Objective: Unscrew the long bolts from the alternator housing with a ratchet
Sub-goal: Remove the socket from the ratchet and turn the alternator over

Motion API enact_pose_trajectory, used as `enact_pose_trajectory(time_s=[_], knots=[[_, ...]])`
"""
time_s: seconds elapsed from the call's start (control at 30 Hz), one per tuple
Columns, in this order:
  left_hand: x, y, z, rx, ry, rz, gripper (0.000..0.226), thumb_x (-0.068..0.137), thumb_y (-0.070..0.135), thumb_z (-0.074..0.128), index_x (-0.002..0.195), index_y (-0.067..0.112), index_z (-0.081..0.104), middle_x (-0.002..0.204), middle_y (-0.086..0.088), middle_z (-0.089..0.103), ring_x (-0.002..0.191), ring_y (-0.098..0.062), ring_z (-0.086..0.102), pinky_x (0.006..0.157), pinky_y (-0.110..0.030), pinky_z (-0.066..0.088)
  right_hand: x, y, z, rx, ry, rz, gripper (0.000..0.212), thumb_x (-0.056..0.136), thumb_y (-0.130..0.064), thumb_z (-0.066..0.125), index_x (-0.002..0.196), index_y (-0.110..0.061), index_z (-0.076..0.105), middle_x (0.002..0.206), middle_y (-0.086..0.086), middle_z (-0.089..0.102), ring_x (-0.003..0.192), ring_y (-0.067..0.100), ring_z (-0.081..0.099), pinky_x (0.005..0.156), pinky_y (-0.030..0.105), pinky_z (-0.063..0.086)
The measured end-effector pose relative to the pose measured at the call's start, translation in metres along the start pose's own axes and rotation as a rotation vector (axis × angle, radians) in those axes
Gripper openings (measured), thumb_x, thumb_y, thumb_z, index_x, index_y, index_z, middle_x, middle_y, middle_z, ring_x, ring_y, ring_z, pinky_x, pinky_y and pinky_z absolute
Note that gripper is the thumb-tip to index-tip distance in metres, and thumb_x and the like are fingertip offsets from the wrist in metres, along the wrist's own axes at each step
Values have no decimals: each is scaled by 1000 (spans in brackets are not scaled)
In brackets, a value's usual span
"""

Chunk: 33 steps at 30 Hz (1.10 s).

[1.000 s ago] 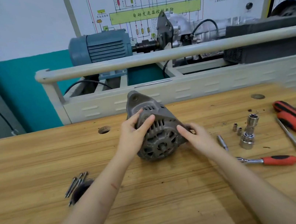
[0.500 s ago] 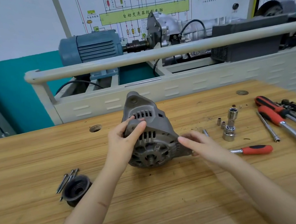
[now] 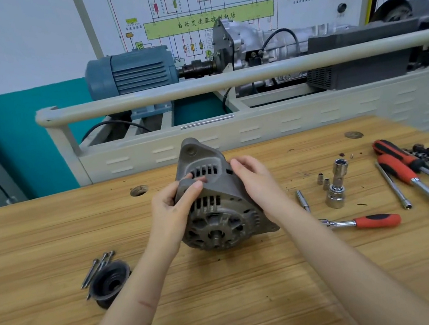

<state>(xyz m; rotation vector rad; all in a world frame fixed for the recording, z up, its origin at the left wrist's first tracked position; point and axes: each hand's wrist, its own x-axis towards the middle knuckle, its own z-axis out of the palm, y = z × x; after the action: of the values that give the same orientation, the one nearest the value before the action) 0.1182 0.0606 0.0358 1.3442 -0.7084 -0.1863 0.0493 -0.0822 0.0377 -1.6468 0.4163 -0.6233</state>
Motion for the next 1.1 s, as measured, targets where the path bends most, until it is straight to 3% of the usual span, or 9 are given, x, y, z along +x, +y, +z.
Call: enact_pose_trajectory(time_s=[0.17, 0.4, 0.5, 0.6, 0.67, 0.77, 0.83, 0.93, 1.1], knots=[[-2, 0, 1, -21, -3, 4, 12, 72, 26, 64, 82, 24, 71, 103, 13, 64, 89, 7, 62, 65, -13, 51, 6, -1, 5, -44, 31, 28, 16, 96, -38, 39, 93, -28, 49, 94, -8, 56, 84, 7, 55, 60, 24, 42], [-8, 5, 3, 53, -7, -4, 31, 61, 44, 64, 87, 28, 70, 117, 7, 60, 100, -1, 60, 78, -23, 53, 8, 3, 7, 9, 62, 66, 19, 94, -43, 42, 85, -28, 49, 93, -3, 58, 84, 12, 58, 61, 27, 44], [-11, 11, 7, 156, 41, 50, 26, 60, 49, 67, 79, 30, 71, 92, 14, 68, 90, -4, 63, 76, -28, 52, 17, -4, 6, -180, 49, -79, 30, 86, -50, 53, 92, -21, 52, 96, -4, 58, 87, 12, 56, 62, 22, 41], [-4, 17, 17, 299, 78, 125, 24, 75, 29, 70, 73, 6, 66, 71, -9, 66, 71, -20, 62, 66, -32, 50, 37, -30, 16, -319, -79, -247, 52, 82, -49, 59, 122, -20, 45, 105, -7, 49, 95, 9, 49, 67, 18, 39], [3, 23, 24, 342, 97, 142, 13, 79, 14, 63, 69, 6, 61, 62, -5, 60, 61, -8, 55, 60, -18, 45, 52, -48, 28, -526, -190, -320, 54, 81, -49, 59, 125, -22, 44, 100, -6, 50, 92, 12, 52, 69, 25, 45], [7, 25, 33, 339, 128, 142, 20, 80, 5, 53, 65, 16, 59, 53, 9, 53, 50, 1, 47, 48, -9, 36, 72, -58, 44, -981, -192, -388, 33, 81, -56, 54, 87, -25, 52, 82, -7, 52, 82, 17, 52, 62, 31, 42], [5, 22, 34, 323, 123, 127, 19, 81, 10, 55, 64, 18, 56, 45, 10, 49, 42, -2, 41, 43, -12, 31, 82, -55, 49, -1111, -167, -403, 38, 79, -64, 48, 67, -29, 42, 73, -8, 49, 78, 16, 49, 61, 30, 35], [4, 19, 29, 334, 165, 151, 22, 80, 22, 64, 61, 19, 55, 47, 14, 52, 47, 0, 46, 47, -10, 34, 92, -49, 56, -1137, -127, -466, 43, 78, -68, 41, 64, -28, 45, 66, -10, 47, 71, 15, 50, 57, 29, 35], [-3, 17, 28, 310, 195, 173, 17, 77, 21, 64, 62, 25, 57, 58, 14, 58, 56, 0, 50, 53, -13, 38, 107, -43, 57, -1095, -153, -551, 46, 81, -62, 44, 58, -22, 43, 60, -6, 47, 58, 10, 45, 48, 26, 30]])
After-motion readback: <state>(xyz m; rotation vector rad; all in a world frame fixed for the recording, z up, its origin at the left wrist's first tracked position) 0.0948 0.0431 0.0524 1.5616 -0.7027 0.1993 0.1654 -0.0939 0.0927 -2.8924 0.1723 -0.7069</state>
